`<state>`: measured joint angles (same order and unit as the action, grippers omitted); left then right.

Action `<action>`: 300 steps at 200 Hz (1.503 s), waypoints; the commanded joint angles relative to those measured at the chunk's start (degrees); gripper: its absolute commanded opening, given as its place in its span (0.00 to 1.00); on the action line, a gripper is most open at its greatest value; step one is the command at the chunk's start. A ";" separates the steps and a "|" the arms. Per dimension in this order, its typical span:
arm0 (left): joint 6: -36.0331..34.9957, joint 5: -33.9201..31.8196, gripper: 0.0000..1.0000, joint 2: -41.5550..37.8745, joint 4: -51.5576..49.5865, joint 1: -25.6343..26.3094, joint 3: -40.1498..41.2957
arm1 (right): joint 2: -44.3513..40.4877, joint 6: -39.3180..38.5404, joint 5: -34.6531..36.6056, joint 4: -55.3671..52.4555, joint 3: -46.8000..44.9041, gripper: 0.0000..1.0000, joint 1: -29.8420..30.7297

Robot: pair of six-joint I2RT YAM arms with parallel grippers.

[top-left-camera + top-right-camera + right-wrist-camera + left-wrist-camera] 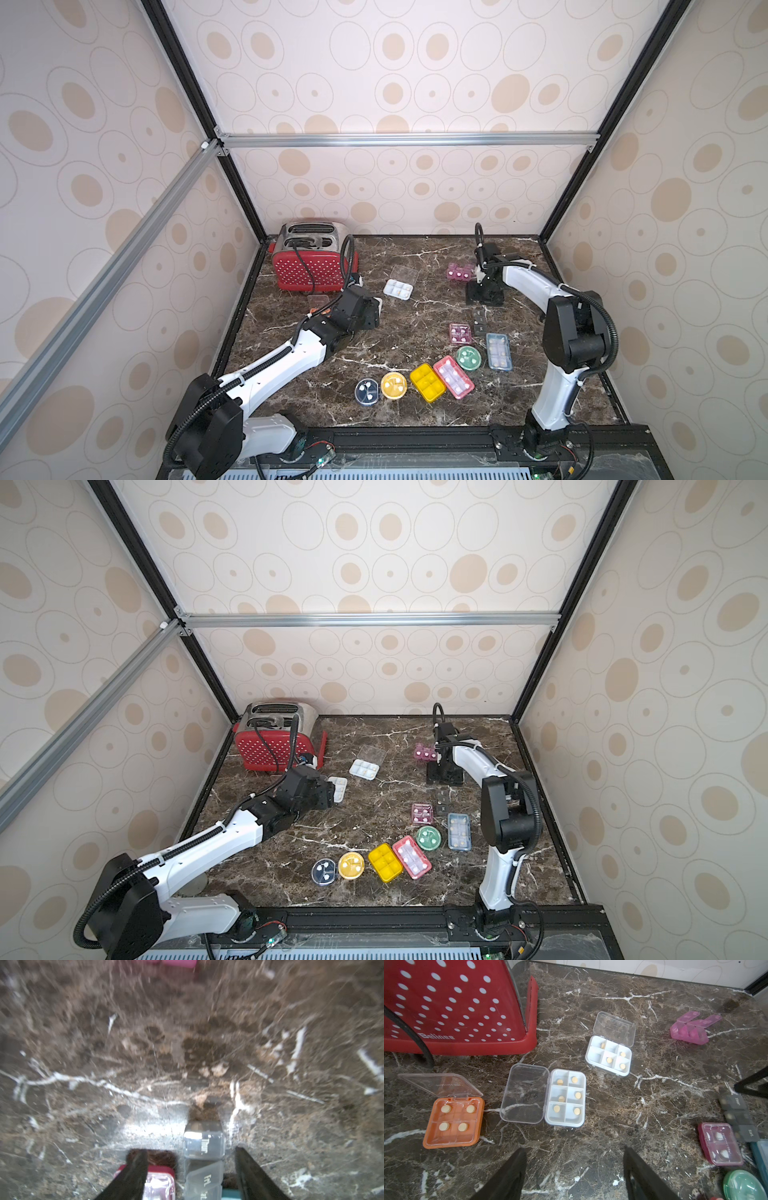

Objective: Close pillboxes
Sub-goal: Pick up the pillbox at the center of the board.

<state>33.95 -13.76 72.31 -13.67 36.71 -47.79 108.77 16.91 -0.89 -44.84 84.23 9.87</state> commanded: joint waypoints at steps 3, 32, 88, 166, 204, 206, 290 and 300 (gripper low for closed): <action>1.20 0.15 0.74 -0.43 0.31 0.38 0.34 | 1.18 3.67 -3.97 4.50 3.18 0.61 -3.76; 1.39 0.14 0.75 -0.42 0.40 0.38 0.42 | 9.01 3.32 -5.89 2.74 12.47 0.50 -5.19; 0.65 -0.22 0.75 0.04 0.04 0.37 0.20 | 20.45 3.57 -9.21 -0.44 26.08 0.39 -5.61; 0.06 -0.04 0.76 2.20 -0.17 0.38 -1.28 | 29.70 3.15 -8.72 -4.95 37.01 0.22 -5.81; 0.32 0.21 0.75 3.16 0.53 0.38 -1.25 | 31.95 2.30 -9.96 -5.69 38.61 0.22 -5.78; 0.32 0.26 0.75 3.22 0.56 0.31 -1.32 | 32.05 2.27 -9.98 -5.76 38.75 0.21 -5.81; 0.67 0.97 0.75 3.86 -0.04 0.38 -2.15 | 23.14 -1.16 -5.55 -4.57 27.66 0.01 -4.99; 0.84 1.18 0.75 4.14 0.01 0.38 -2.26 | 21.48 -2.12 -3.61 -4.99 25.77 0.01 -4.30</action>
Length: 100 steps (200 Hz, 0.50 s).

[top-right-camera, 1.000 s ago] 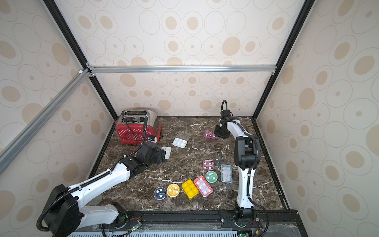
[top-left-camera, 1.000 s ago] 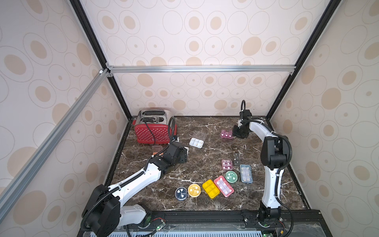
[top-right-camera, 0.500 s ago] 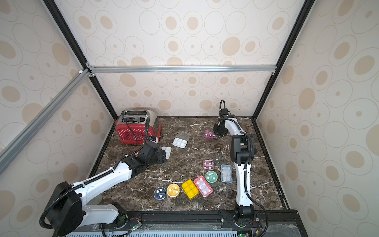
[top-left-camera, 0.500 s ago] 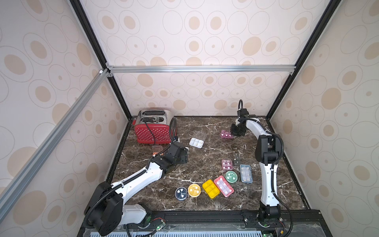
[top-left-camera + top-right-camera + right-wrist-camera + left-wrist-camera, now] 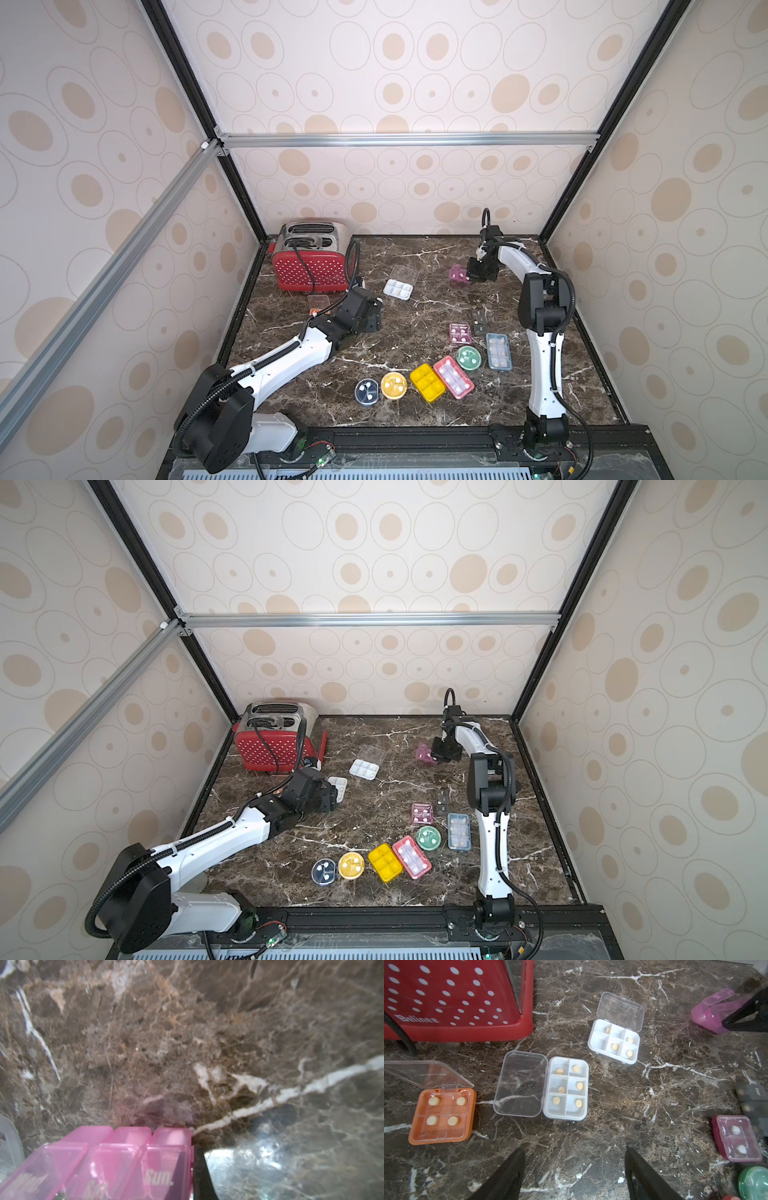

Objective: Close pillboxes
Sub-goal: Pick up the pillbox at the center of the board.

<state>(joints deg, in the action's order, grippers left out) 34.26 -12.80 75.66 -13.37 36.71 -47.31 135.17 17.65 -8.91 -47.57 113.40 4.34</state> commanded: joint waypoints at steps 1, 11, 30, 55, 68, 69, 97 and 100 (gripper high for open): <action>0.54 0.27 0.75 0.84 -0.28 0.34 -2.72 | -5.10 -2.96 4.59 -2.30 -3.61 0.01 1.30; 0.72 0.53 0.75 1.14 -0.21 0.38 -2.87 | -6.74 -3.75 6.36 -2.61 -5.51 0.01 2.25; 1.13 1.25 0.75 1.89 0.23 0.38 -3.06 | -10.35 -4.37 8.88 -2.08 -10.15 0.00 4.81; 2.15 2.77 0.74 2.48 0.99 0.43 -3.00 | -15.93 -3.82 10.44 -0.26 -16.92 0.00 10.18; 3.20 3.51 0.74 2.41 1.52 0.40 -2.62 | -18.44 -2.84 10.38 0.88 -19.79 0.00 14.09; 3.32 3.59 0.74 2.40 1.60 0.39 -2.57 | -18.58 -2.84 10.33 0.98 -19.97 0.00 14.37; 5.77 4.83 0.75 2.39 2.65 0.38 -1.00 | -20.56 0.07 10.90 2.57 -22.99 0.00 21.64; 5.94 4.88 0.74 2.47 2.68 0.38 -0.91 | -20.56 0.44 10.91 2.80 -23.19 0.00 22.42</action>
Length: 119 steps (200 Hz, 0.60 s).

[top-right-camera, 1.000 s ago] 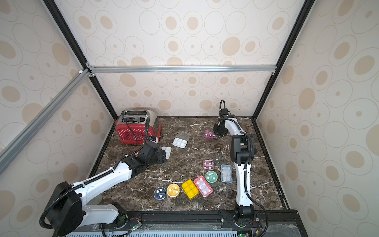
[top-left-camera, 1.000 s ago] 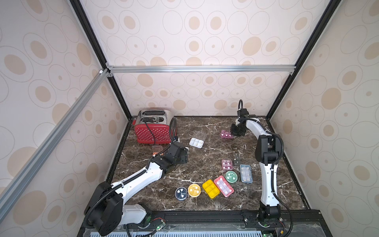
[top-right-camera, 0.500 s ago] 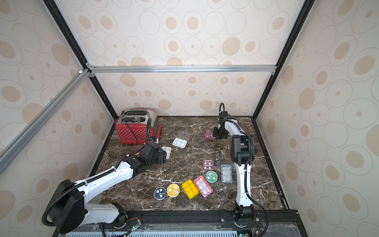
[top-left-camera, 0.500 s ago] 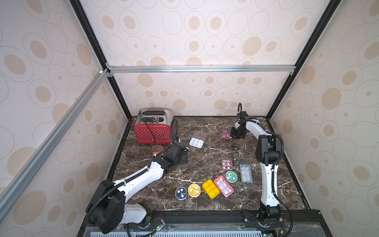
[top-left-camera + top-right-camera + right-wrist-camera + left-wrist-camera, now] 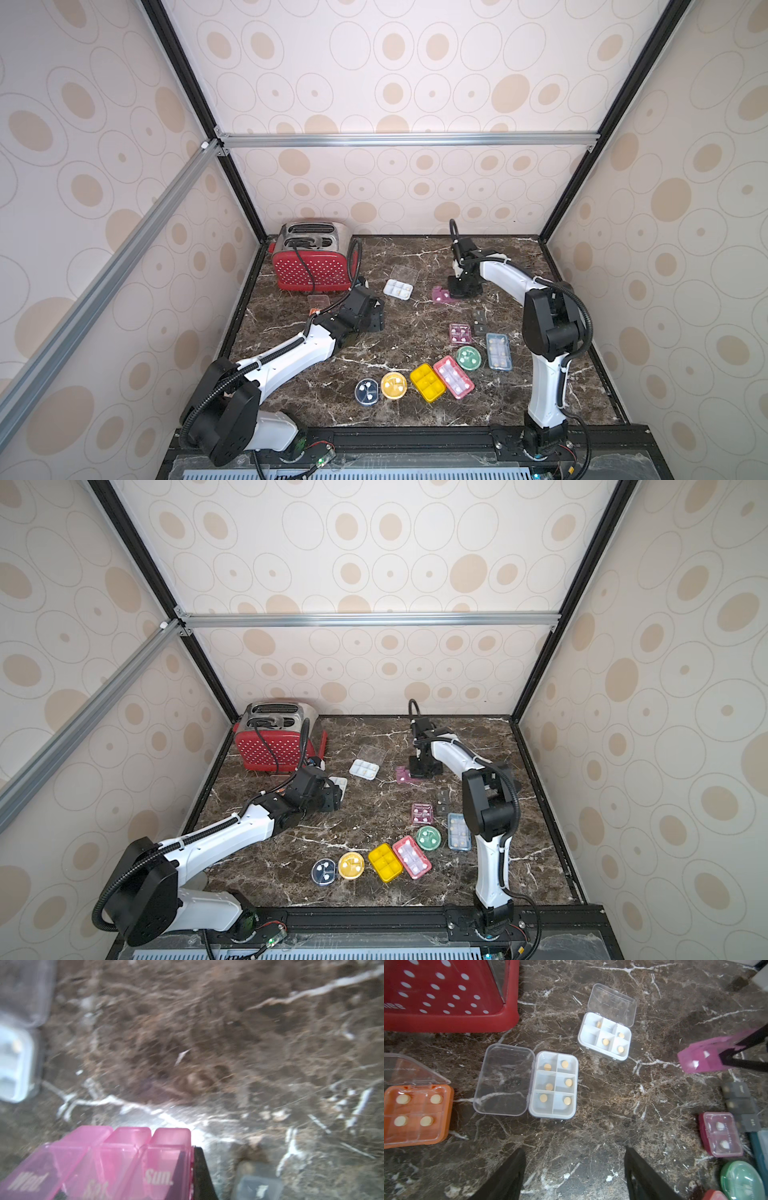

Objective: Close pillboxes
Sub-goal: Pick up the pillbox at the center of the board, then place the pillbox at the center of the board.

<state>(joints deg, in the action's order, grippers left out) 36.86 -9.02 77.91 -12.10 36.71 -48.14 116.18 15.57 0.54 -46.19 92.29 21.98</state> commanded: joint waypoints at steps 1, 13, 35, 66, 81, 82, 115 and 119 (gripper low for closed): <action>3.46 1.10 0.74 0.26 1.44 0.34 -0.01 | -1.57 2.61 1.48 1.53 -2.14 0.00 5.03; 4.66 1.75 0.74 0.70 1.39 0.38 0.39 | -1.32 3.66 1.55 1.88 -2.47 0.00 7.62; 7.44 4.22 0.74 2.00 3.51 0.38 1.53 | 0.16 4.97 3.10 2.16 -1.88 0.00 12.00; 10.40 7.38 0.73 3.62 7.90 0.38 3.61 | 2.49 6.90 3.28 2.43 -0.81 0.00 14.96; 10.47 7.81 0.73 4.02 8.01 0.38 4.01 | 3.41 7.53 3.47 2.43 -0.41 0.00 15.55; 10.53 7.84 0.73 4.06 8.03 0.38 4.01 | 3.47 7.58 3.49 2.43 -0.38 0.00 15.59; 12.14 10.46 0.72 6.02 11.18 0.38 5.24 | 4.67 8.56 4.45 2.33 0.08 0.02 16.07; 12.45 10.84 0.72 6.31 11.92 0.35 5.42 | 4.67 8.64 4.44 2.41 0.01 0.03 16.08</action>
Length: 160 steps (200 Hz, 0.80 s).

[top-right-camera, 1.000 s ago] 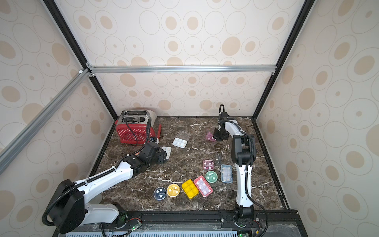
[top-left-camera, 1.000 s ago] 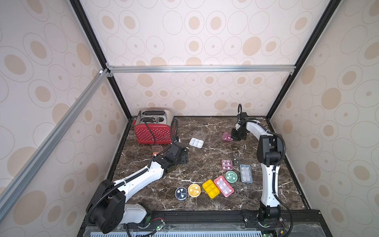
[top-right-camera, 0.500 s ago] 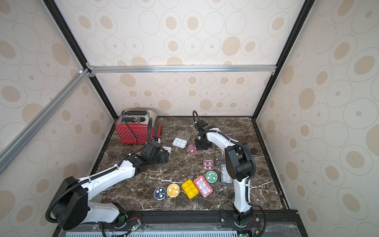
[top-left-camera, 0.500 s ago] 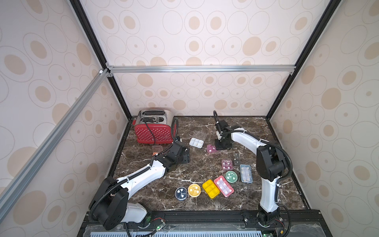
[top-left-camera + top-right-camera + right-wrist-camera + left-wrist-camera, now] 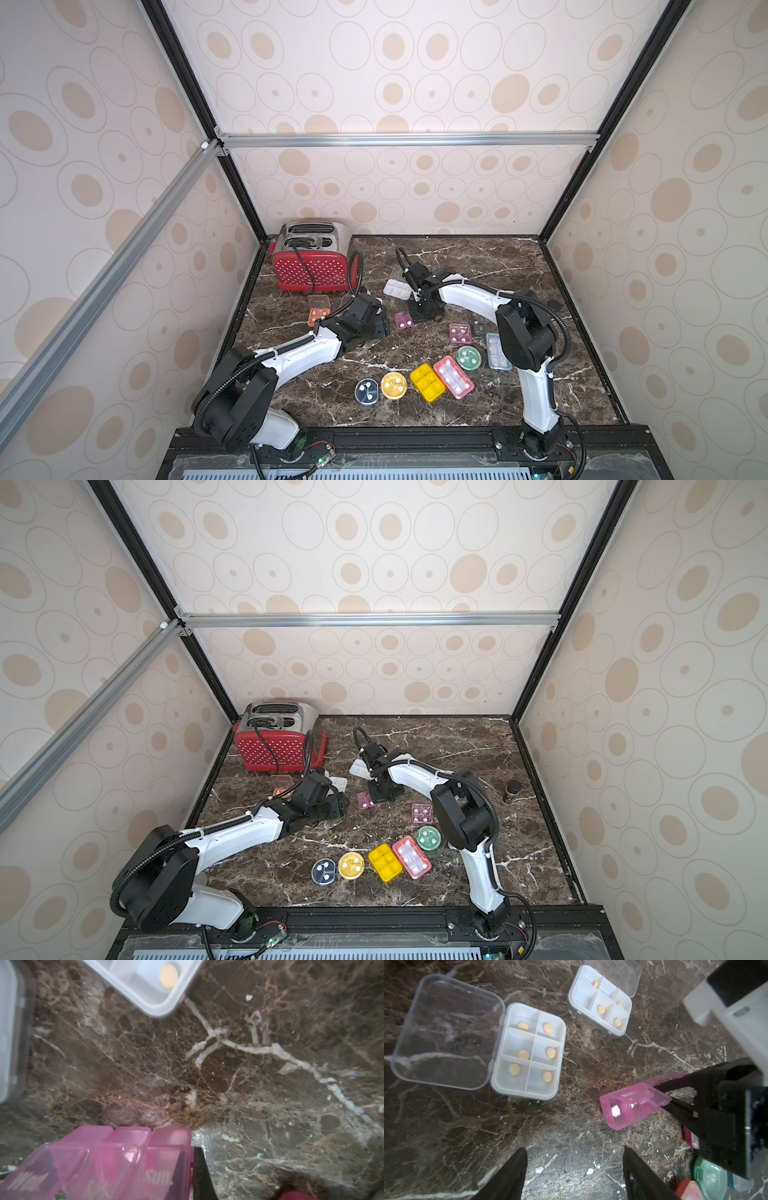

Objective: Close pillboxes
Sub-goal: Place the pillbox at the center of the board.

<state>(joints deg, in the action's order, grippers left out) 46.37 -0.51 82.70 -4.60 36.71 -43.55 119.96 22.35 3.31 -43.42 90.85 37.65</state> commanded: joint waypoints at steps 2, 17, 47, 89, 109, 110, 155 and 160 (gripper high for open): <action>3.07 2.46 0.72 1.79 4.78 0.37 0.90 | 0.89 1.90 1.67 -0.29 1.40 0.03 0.41; 3.93 3.47 0.71 3.45 6.76 0.36 0.89 | 0.82 2.32 1.22 0.04 0.92 0.09 0.50; 4.51 4.45 0.70 5.89 7.27 0.38 -0.08 | -0.53 2.61 0.21 0.76 -0.63 0.22 0.49; 4.43 4.83 0.66 7.26 6.46 0.35 -1.17 | -5.85 1.78 -1.97 -0.26 -2.15 0.40 0.12; 4.58 4.73 0.64 8.39 6.36 0.37 -1.71 | -8.75 2.10 -6.63 0.02 -3.03 0.41 -2.01; 4.55 4.73 0.63 8.42 6.36 0.33 -1.76 | -8.85 2.18 -6.81 0.01 -3.08 0.41 -2.17; 4.43 5.04 0.59 11.41 6.49 0.36 -3.92 | -10.45 5.18 -14.00 3.84 -3.36 0.42 -7.74; 4.43 5.16 0.59 11.75 6.45 0.37 -4.14 | -9.93 5.22 -14.54 3.87 -2.76 0.42 -7.91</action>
<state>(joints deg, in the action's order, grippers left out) 50.15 4.67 92.95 1.32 36.71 -44.75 109.38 25.71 -6.98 -40.56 87.53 31.14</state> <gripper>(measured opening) 0.596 0.417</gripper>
